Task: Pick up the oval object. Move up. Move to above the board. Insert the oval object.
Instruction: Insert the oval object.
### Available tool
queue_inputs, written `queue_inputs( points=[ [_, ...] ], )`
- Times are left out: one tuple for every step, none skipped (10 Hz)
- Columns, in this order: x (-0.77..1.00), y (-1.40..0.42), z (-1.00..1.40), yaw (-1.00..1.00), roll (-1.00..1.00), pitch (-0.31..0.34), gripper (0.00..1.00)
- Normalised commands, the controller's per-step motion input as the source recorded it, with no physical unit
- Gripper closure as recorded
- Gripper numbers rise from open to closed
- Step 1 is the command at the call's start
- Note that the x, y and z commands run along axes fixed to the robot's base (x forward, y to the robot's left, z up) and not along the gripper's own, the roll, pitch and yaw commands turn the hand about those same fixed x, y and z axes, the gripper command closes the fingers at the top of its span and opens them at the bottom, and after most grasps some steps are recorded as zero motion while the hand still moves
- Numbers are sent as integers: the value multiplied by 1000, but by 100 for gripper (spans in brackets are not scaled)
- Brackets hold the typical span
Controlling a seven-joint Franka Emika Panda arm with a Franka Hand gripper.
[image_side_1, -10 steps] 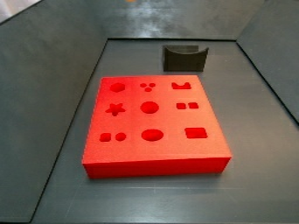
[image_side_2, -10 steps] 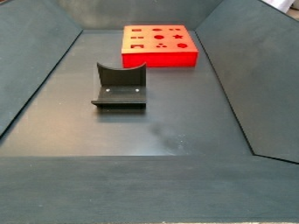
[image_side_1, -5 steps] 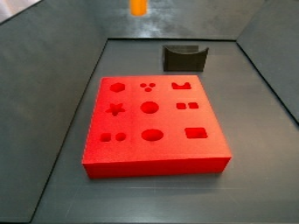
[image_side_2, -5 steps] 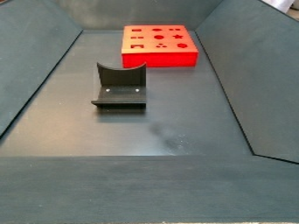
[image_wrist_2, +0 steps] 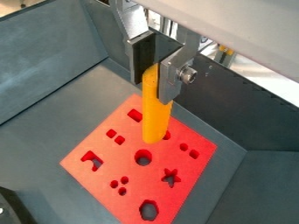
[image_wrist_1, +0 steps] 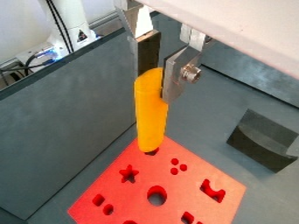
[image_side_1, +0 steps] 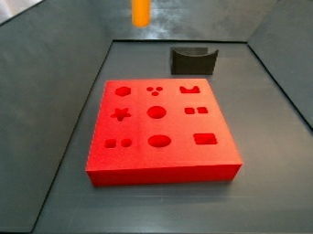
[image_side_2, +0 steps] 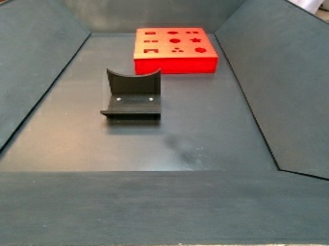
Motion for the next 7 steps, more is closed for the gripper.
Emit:
queue_inputs(
  points=[
    [-157, 0, -834, 149, 29, -211, 100],
    [-11, 0, -809, 126, 59, -217, 100],
    [34, 0, -840, 120, 114, -147, 100],
    [366, -80, -763, 109, 199, -3, 100],
    [380, -154, -809, 97, 109, -59, 100],
    [269, -163, -809, 111, 9, -70, 100],
    [183, -171, -574, 120, 89, 0, 100]
  ],
)
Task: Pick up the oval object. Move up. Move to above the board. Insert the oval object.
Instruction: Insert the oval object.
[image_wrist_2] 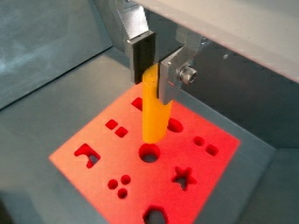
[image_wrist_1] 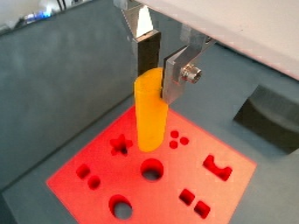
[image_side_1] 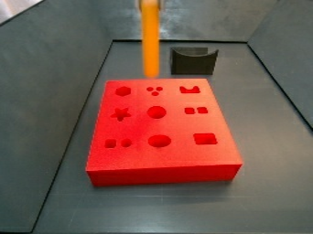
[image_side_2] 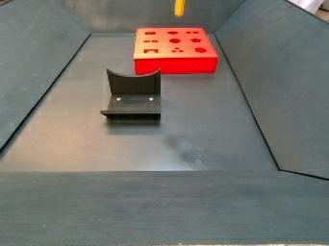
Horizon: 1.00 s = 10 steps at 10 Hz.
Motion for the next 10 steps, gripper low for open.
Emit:
queue_inputs(
  points=[
    [3, -120, 0, 0, 56, 13, 100],
    [0, 0, -31, 0, 0, 0, 100],
    [257, -3, -280, 0, 50, 0, 100],
    [494, 0, -349, 74, 93, 0, 100],
    [534, 0, -460, 77, 27, 0, 100],
    [483, 0, -443, 89, 27, 0, 100],
    [303, 0, -346, 134, 57, 0, 100],
    [0, 0, -91, 0, 0, 0, 100],
    [0, -51, -243, 89, 227, 13, 100],
    [0, -117, -200, 111, 314, 21, 100]
  ],
)
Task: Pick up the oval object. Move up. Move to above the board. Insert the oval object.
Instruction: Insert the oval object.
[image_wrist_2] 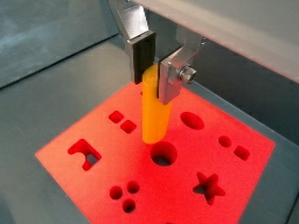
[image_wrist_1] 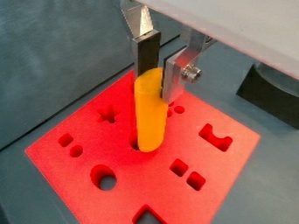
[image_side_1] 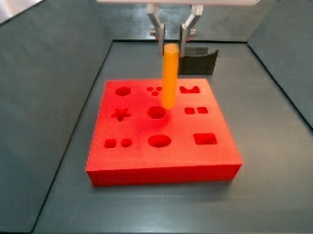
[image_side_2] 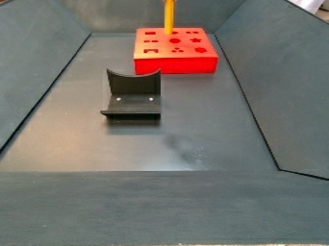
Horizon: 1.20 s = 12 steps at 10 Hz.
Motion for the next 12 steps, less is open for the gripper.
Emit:
queue_inputs(
  points=[
    [103, -157, 0, 57, 146, 17, 100],
    [0, -23, 0, 0, 0, 0, 100],
    [0, -9, -20, 106, 237, 24, 100],
    [0, 0, -20, 54, 170, 40, 100],
    [0, 54, -3, 0, 0, 0, 100],
    [-151, 54, -154, 0, 0, -14, 100],
    [0, 0, -17, 0, -16, -37, 100],
    [0, 0, -20, 0, 0, 0, 100],
    [-157, 0, -183, 0, 71, 0, 100],
    [-146, 0, -177, -20, 90, 0, 100],
    [0, 0, -129, 0, 10, 0, 100],
    [-20, 0, -106, 0, 0, -86, 100]
  ],
)
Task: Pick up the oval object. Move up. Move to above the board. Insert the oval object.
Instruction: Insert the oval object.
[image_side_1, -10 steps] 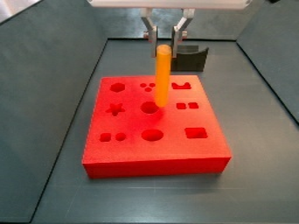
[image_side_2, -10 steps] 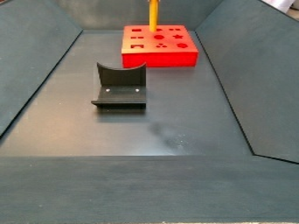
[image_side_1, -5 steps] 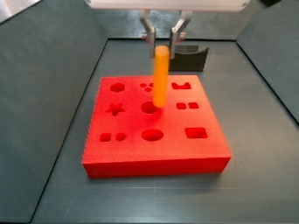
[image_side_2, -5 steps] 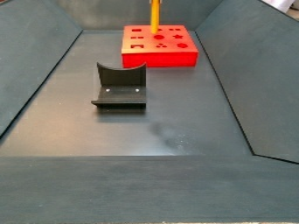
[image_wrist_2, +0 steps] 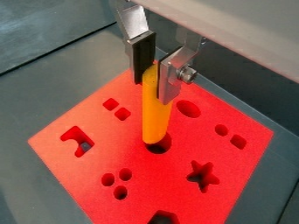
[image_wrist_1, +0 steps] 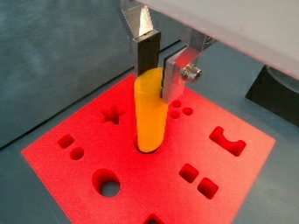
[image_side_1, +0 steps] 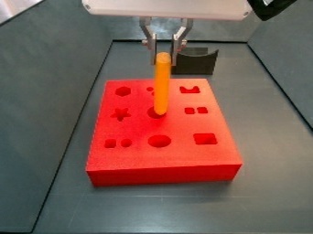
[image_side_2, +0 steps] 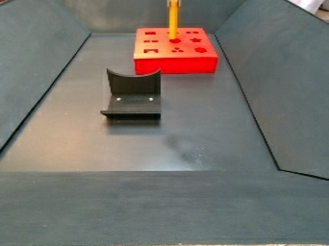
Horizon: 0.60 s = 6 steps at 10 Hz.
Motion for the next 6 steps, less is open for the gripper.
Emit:
queue_inputs(
  points=[
    [-3, 0, -246, 0, 14, -66, 100],
    [-9, 0, -474, 0, 97, -80, 100],
    [0, 0, -134, 0, 63, 0, 100],
    [0, 0, 0, 0, 0, 6, 100],
    [0, 31, 0, 0, 0, 0, 100],
    [-57, 177, 0, 0, 7, 36, 100]
  ],
)
